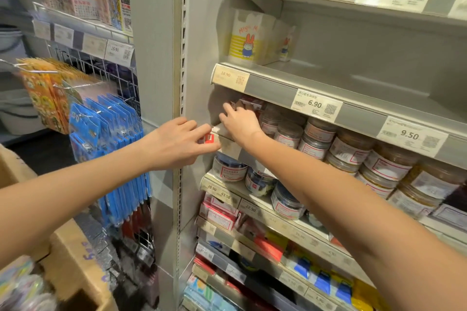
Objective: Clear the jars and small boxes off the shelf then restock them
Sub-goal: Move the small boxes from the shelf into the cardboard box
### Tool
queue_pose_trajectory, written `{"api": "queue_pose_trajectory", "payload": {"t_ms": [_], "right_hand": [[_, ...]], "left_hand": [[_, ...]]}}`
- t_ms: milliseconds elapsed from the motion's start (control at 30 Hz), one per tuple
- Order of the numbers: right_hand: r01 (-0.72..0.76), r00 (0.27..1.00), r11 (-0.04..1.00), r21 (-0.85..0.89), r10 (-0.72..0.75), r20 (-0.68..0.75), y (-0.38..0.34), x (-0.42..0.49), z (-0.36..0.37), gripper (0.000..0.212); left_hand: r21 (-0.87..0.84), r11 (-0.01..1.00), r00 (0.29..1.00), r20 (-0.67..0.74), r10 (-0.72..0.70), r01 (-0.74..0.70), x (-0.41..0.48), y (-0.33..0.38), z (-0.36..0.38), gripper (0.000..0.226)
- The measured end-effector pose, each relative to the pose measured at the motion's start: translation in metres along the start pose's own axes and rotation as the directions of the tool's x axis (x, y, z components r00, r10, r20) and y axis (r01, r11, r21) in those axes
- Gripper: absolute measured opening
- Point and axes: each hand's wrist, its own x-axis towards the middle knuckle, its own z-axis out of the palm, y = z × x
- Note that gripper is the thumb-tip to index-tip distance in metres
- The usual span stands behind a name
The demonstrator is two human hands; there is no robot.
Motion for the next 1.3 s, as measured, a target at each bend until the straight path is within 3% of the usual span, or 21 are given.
{"api": "queue_pose_trajectory", "payload": {"t_ms": [133, 300, 533, 700, 933, 1100, 1300], "right_hand": [[0.003, 0.997, 1.000, 0.026, -0.001, -0.072, -0.018, -0.033, -0.022, 0.041], [0.093, 0.991, 0.969, 0.231, -0.069, -0.113, -0.056, -0.076, -0.050, 0.036], [0.334, 0.940, 0.837, 0.433, -0.265, -0.213, -0.128, -0.103, -0.085, 0.038], [0.407, 0.913, 0.731, 0.548, -0.315, -0.258, -0.184, -0.092, -0.093, 0.036], [0.627, 0.778, 0.660, 0.414, -0.513, -0.363, -0.269, -0.065, -0.111, 0.039], [0.690, 0.723, 0.630, 0.356, -0.584, -0.368, -0.322, -0.050, -0.110, 0.043], [0.736, 0.655, 0.550, 0.396, -0.725, -0.211, -0.352, -0.038, -0.096, 0.040]], "left_hand": [[0.007, 0.998, 0.994, 0.092, -0.063, 0.063, -0.027, 0.010, -0.026, 0.059], [0.045, 0.992, 0.969, 0.214, -0.125, 0.118, -0.077, 0.020, -0.057, 0.061], [0.037, 0.973, 0.901, 0.373, -0.223, 0.226, -0.167, 0.032, -0.093, 0.059], [-0.005, 0.942, 0.816, 0.502, -0.287, 0.335, -0.237, 0.041, -0.120, 0.050], [0.008, 0.904, 0.717, 0.606, -0.344, 0.427, -0.319, 0.058, -0.140, 0.048], [-0.013, 0.882, 0.672, 0.653, -0.348, 0.470, -0.353, 0.073, -0.132, 0.037], [-0.124, 0.816, 0.567, 0.776, -0.274, 0.564, -0.368, 0.098, -0.127, 0.039]]}}
